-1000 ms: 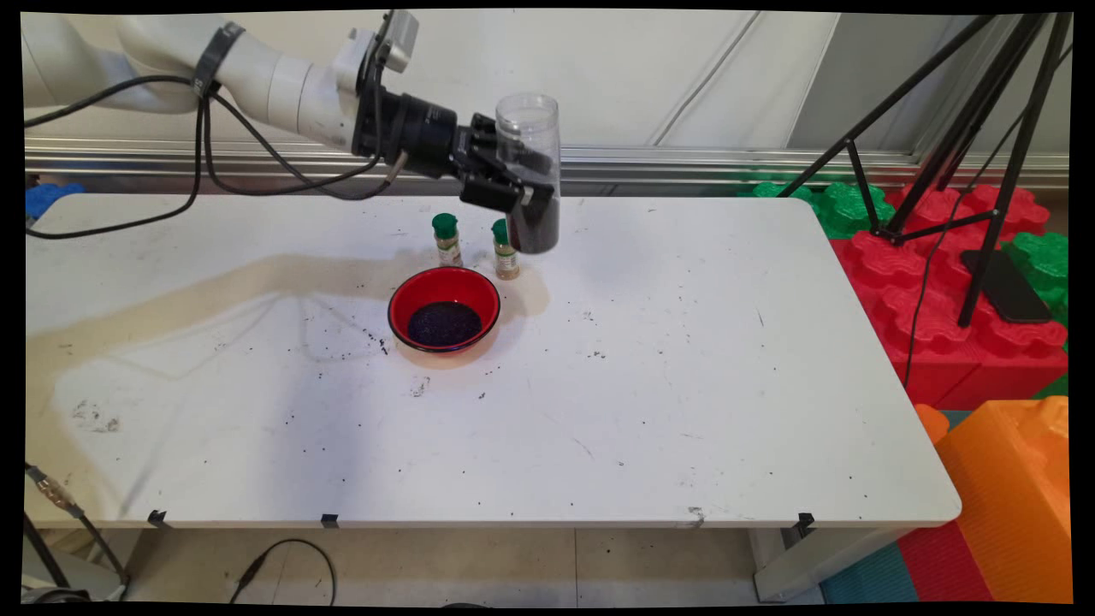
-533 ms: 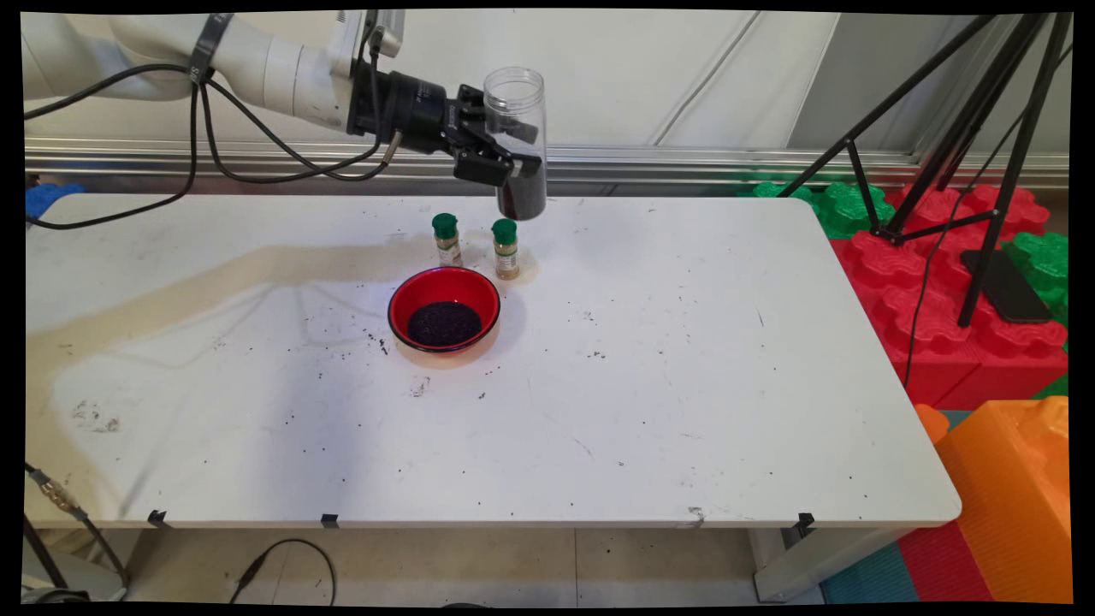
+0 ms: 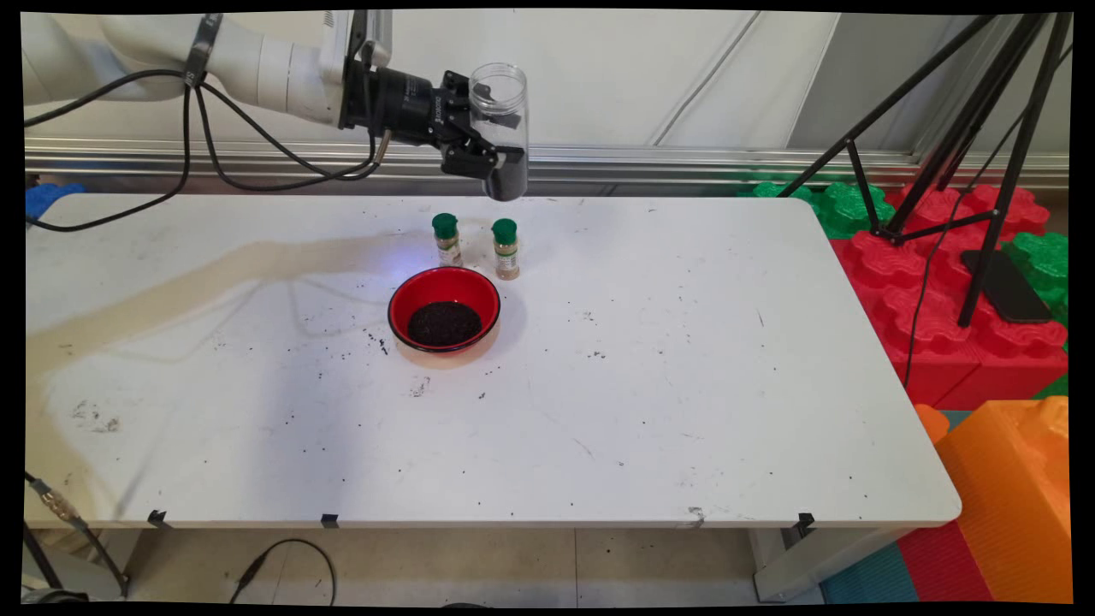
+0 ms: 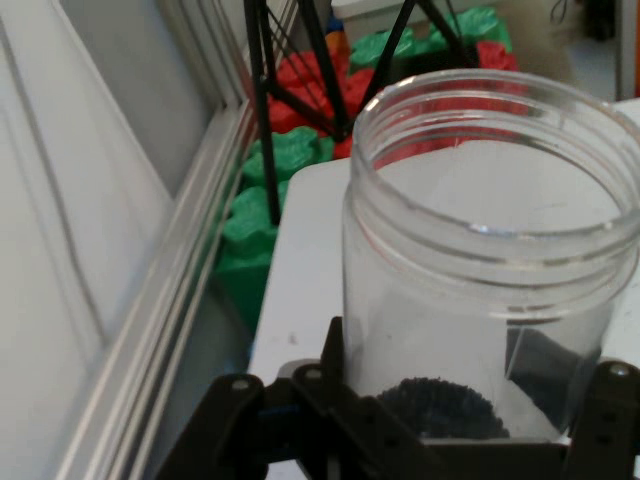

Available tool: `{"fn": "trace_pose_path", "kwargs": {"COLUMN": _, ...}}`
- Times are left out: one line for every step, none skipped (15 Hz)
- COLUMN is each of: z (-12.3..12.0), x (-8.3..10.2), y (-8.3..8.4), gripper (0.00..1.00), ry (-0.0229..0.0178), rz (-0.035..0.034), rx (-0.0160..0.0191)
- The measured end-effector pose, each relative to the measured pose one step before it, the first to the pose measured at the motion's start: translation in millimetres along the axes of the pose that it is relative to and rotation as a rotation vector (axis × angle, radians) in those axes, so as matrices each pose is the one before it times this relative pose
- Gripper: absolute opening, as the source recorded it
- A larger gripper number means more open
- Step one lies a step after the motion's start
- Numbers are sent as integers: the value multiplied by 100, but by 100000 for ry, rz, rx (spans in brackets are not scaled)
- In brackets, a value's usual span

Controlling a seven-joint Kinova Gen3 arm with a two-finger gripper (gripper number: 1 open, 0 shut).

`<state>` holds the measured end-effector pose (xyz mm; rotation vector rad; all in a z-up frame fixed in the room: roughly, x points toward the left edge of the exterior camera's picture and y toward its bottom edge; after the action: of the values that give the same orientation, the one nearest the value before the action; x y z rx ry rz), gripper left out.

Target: Pour the black seasoning powder in the red bowl

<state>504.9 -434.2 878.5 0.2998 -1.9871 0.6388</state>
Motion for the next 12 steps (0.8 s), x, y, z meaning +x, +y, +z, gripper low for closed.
{"fn": "trace_pose_path", "kwargs": {"z": -100, "x": -202, "y": -97, "gripper": 0, "ry": -288, "rz": 1796, "rx": 836}}
{"fn": "trace_pose_path", "kwargs": {"z": -105, "x": -239, "y": -82, "gripper": 0, "ry": -337, "rz": 2290, "rx": 937}}
{"fn": "trace_pose_path", "kwargs": {"z": -150, "x": -396, "y": -32, "gripper": 0, "ry": -590, "rz": 3796, "rx": 1175}}
{"fn": "trace_pose_path", "kwargs": {"z": -117, "x": -266, "y": 40, "gripper": 0, "ry": -387, "rz": 2820, "rx": 596}}
{"fn": "trace_pose_path", "kwargs": {"z": -105, "x": -262, "y": 58, "gripper": 0, "ry": -386, "rz": 2991, "rx": 568}}
{"fn": "trace_pose_path", "kwargs": {"z": -96, "x": -260, "y": 72, "gripper": 0, "ry": -377, "rz": 3013, "rx": 531}}
{"fn": "trace_pose_path", "kwargs": {"z": -71, "x": -170, "y": 68, "gripper": 0, "ry": -240, "rz": 2076, "rx": 356}}
{"fn": "trace_pose_path", "kwargs": {"z": -94, "x": -193, "y": 91, "gripper": 0, "ry": -281, "rz": 2464, "rx": 381}}
{"fn": "trace_pose_path", "kwargs": {"z": -88, "x": -197, "y": 107, "gripper": 0, "ry": -313, "rz": 2576, "rx": 296}}
{"fn": "trace_pose_path", "kwargs": {"z": -101, "x": -217, "y": 133, "gripper": 0, "ry": -340, "rz": 2959, "rx": 266}}
{"fn": "trace_pose_path", "kwargs": {"z": -163, "x": -283, "y": 213, "gripper": 0, "ry": -392, "rz": 4607, "rx": 316}}
{"fn": "trace_pose_path", "kwargs": {"z": -81, "x": -145, "y": 129, "gripper": 0, "ry": -164, "rz": 2598, "rx": 88}}
